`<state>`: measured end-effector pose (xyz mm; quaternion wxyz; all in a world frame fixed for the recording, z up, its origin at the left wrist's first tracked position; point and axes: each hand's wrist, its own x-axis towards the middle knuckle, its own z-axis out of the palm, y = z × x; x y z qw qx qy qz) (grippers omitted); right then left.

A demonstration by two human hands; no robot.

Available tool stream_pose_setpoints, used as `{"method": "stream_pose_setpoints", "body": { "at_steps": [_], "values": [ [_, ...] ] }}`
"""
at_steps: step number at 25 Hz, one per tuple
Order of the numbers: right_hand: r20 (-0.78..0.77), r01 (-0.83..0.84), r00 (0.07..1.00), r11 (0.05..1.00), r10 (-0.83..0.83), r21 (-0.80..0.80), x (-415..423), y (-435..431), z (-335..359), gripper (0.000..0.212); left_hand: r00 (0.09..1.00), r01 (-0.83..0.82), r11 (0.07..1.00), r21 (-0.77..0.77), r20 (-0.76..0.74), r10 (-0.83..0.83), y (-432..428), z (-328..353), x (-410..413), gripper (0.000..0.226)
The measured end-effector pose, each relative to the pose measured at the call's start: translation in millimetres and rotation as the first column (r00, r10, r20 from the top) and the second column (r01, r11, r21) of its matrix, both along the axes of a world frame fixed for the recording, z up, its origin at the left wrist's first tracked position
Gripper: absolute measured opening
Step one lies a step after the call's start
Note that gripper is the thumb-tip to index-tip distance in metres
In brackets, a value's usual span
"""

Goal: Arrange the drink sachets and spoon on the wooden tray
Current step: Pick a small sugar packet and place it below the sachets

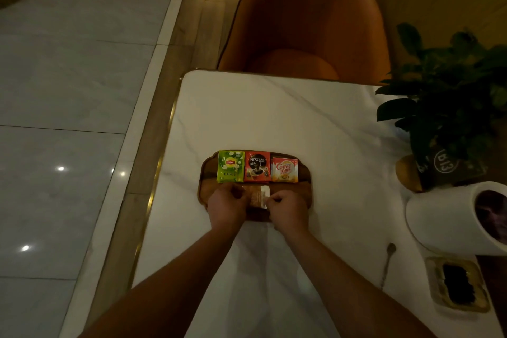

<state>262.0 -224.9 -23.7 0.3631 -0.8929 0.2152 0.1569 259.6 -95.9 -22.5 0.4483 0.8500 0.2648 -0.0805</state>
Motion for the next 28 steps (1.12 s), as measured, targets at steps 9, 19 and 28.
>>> {"method": "stream_pose_setpoints", "body": {
  "at_steps": [9, 19, 28],
  "values": [
    [0.134, -0.035, 0.99, 0.999, 0.031, 0.026, -7.0, -7.0, -0.6, 0.016, 0.95, 0.192, 0.949, 0.25, 0.195, -0.243, 29.1, -8.2, -24.6, 0.018],
    [0.294, -0.463, 0.723, 0.755, 0.625, -0.465, -18.1, -5.0, 4.0, 0.034, 0.89, 0.351, 0.802, 0.483, 0.095, -0.446, 91.2, -57.2, -81.4, 0.069],
    [0.26, -0.503, 0.672, 0.685, 0.693, -0.527, -2.2, 1.0, -0.7, 0.025, 0.867, 0.403, 0.726, 0.556, 0.02, -0.497, 93.0, -63.3, -78.5, 0.067]
  ]
}}
